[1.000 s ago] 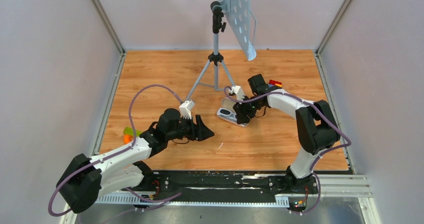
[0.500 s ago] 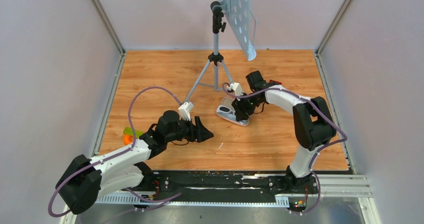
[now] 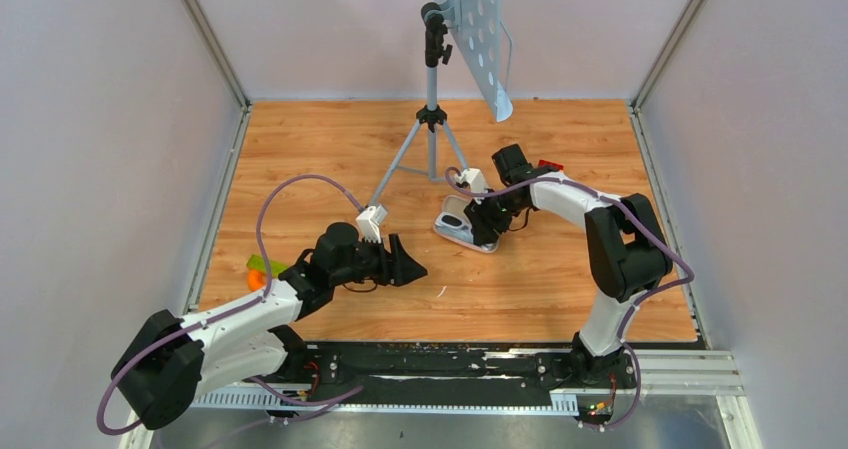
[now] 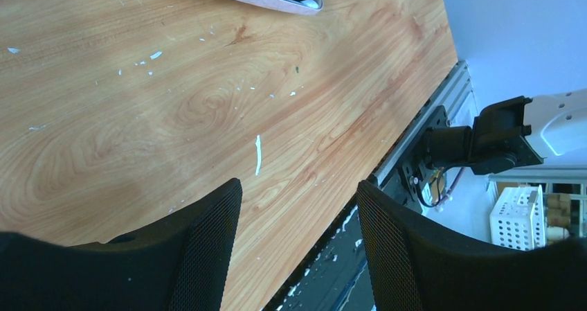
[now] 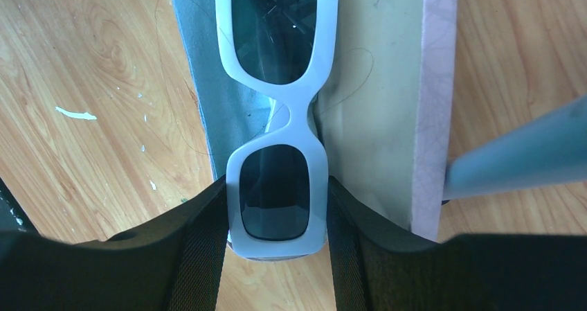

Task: Organize the sunglasses
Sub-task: Place the sunglasses in the sunglasses case.

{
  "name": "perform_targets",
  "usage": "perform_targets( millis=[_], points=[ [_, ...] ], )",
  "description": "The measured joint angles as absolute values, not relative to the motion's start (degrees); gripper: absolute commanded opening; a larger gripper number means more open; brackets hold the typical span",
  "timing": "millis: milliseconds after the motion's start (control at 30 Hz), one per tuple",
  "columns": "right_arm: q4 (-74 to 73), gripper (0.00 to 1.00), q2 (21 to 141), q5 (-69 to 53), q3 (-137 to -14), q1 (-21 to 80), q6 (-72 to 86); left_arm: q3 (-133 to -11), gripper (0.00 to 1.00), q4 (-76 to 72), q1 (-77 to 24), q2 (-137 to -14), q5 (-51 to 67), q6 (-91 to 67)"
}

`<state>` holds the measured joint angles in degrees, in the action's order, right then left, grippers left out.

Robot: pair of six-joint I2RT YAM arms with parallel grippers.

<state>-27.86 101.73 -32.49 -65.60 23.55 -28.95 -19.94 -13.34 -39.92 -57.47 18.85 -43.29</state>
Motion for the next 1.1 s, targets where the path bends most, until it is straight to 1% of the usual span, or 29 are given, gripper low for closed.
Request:
perform_targets(
  millis=[233, 400, 567, 800, 933, 1100],
  points=[
    [-27.92, 0.58, 101.71, -32.88, -65.60, 23.55, -29.54, -19.77, 0.65, -13.63, -39.92, -57.56, 18.81, -43.40],
    [-28.14, 0.59, 101.01, -32.99, -65.60, 23.57, -29.52, -18.02, 0.64, -18.52, -39.92, -59.72, 17.37, -46.54],
    [-28.49, 0.59, 100.01, -33.15, -65.76, 23.75, -29.43, -14.41, 0.63, -23.83, -40.01, -63.46, 13.39, -51.55],
    [-30.17, 0.59, 98.67, -33.10, -66.17, 23.86, -29.43, -14.02, 0.62, -27.42, -40.97, -65.63, 8.03, -54.76],
    [-31.44, 0.57, 96.03, -32.95, -66.50, 23.86, -29.43, -14.20, 0.56, -27.86, -42.76, -67.51, 4.80, -55.99],
    [-32.03, 0.47, 90.15, -32.82, -67.85, 23.03, -29.71, -17.02, 0.41, -26.81, -46.46, -72.12, -0.95, -57.82]
  ],
)
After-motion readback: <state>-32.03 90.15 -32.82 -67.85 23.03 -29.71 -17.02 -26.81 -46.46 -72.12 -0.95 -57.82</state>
